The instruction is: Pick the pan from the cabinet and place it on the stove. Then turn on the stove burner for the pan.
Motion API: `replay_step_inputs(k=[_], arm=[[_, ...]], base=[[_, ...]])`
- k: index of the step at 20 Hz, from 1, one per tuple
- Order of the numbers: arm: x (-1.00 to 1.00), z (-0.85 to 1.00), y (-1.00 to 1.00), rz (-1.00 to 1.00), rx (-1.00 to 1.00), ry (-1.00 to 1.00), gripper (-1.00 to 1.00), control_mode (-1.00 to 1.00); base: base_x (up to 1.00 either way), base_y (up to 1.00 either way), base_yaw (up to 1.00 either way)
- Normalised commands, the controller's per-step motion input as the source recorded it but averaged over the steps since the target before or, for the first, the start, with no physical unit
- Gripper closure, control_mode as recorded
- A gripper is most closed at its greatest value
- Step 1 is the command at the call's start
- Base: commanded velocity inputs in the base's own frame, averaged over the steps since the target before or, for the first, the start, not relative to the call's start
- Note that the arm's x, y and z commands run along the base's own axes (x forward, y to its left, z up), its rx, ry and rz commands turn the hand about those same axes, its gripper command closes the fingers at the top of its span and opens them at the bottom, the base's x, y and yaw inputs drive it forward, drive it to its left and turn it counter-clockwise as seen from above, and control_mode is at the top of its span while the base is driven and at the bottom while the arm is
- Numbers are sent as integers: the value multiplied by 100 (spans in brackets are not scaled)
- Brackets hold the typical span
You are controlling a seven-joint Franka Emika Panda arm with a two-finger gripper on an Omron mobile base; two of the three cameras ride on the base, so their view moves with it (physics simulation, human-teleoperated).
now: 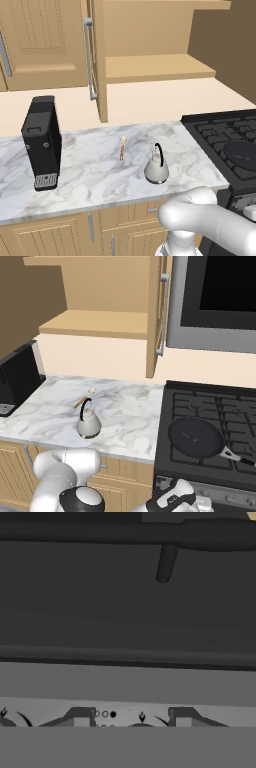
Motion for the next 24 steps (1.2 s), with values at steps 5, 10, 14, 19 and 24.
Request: replay_step_inputs(k=[5, 10, 14, 19, 24], arm=[[15, -4, 7, 4, 0, 0, 100, -100], [2, 11, 20, 2, -2, 0, 100, -100], [0, 22, 22, 1, -6, -1, 100, -100], [0, 24, 14, 3, -5, -2, 100, -100], [-6, 12, 0, 4, -3, -2, 100, -100]], base=[[0, 0, 0], [0, 0, 0], [0, 0, 0], [0, 0, 0], [0, 0, 0]])
